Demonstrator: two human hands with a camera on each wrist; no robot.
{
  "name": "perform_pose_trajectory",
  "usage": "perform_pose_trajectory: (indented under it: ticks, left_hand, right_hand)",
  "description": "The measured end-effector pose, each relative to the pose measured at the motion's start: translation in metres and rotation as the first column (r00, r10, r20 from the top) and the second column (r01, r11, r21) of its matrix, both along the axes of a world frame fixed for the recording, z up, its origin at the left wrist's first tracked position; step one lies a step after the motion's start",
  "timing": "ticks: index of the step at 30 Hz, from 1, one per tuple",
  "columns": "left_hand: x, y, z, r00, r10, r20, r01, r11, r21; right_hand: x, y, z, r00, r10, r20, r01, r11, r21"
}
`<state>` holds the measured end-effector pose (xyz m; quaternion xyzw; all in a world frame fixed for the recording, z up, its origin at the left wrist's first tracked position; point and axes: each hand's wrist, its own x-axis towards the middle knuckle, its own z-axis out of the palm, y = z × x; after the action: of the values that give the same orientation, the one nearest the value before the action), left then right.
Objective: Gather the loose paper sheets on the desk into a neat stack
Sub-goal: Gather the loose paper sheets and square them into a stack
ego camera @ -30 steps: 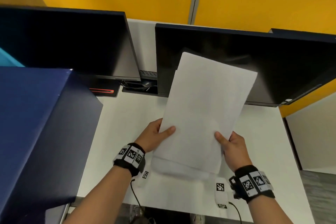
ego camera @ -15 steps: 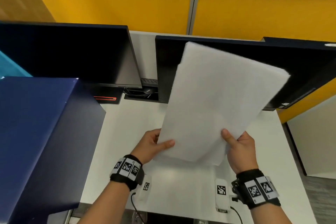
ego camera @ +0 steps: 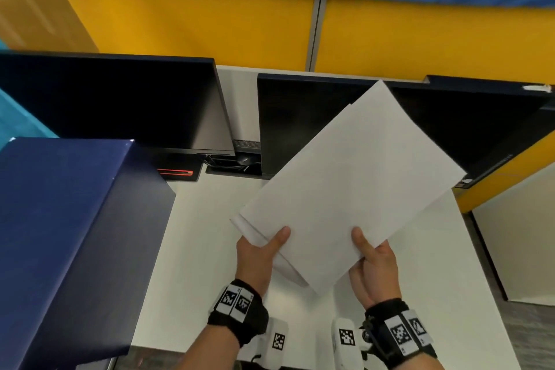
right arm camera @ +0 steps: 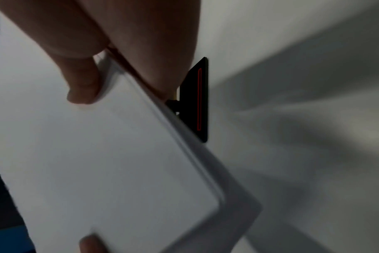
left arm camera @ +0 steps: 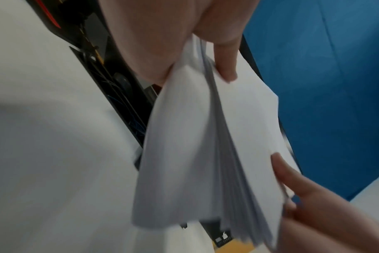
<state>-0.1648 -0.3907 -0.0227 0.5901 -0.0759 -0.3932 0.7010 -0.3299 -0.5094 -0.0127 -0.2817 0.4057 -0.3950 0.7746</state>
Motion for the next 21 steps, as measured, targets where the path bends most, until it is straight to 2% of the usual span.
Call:
perform_pose_trajectory:
  ticks: [3, 5, 8, 11, 13, 15, 17, 18, 21]
  left_hand:
    - [0.021, 0.016, -0.006, 0.996, -0.079, -0.05, 0.081, 0.995, 0.053]
    - [0.041, 0.031, -0.02, 0.974, -0.189, -0.121, 0.204, 0.972, 0.117]
    - [0.063, 0.051, -0.056, 0.905, -0.334, -0.262, 0.402, 0.873, 0.274]
    - [0.066, 0.06, -0.084, 0.86, -0.377, -0.343, 0.5, 0.757, 0.421]
    - [0.067, 0.062, -0.093, 0.885, -0.34, -0.318, 0.461, 0.736, 0.495]
    - [0.068, 0.064, -0.099, 0.941, -0.25, -0.229, 0.337, 0.757, 0.56]
    - [0.07, 0.066, -0.101, 0.978, -0.16, -0.135, 0.209, 0.78, 0.589]
    - [0.069, 0.068, -0.102, 0.984, -0.13, -0.118, 0.175, 0.79, 0.588]
    - [0.063, 0.074, -0.106, 0.985, -0.061, -0.161, 0.144, 0.808, 0.572]
  right_hand:
    - [-0.027, -0.003, -0.012, 1.0, -0.011, 0.023, 0.008, 0.994, 0.111]
    - [-0.056, -0.01, -0.028, 0.998, -0.03, 0.059, 0.017, 0.975, 0.221]
    - [-0.09, -0.012, -0.053, 0.998, 0.05, 0.024, -0.055, 0.944, 0.326]
    - [-0.103, -0.007, -0.083, 0.976, 0.178, -0.122, -0.109, 0.894, 0.435]
    - [-0.104, -0.01, -0.102, 0.902, 0.265, -0.342, -0.104, 0.9, 0.423]
    - [-0.107, -0.019, -0.121, 0.77, 0.355, -0.53, -0.186, 0.92, 0.345]
    - [-0.108, -0.03, -0.13, 0.65, 0.444, -0.617, -0.292, 0.895, 0.337]
    - [-0.106, -0.033, -0.13, 0.613, 0.463, -0.64, -0.321, 0.886, 0.333]
    - [-0.091, -0.033, -0.114, 0.516, 0.498, -0.697, -0.43, 0.855, 0.292]
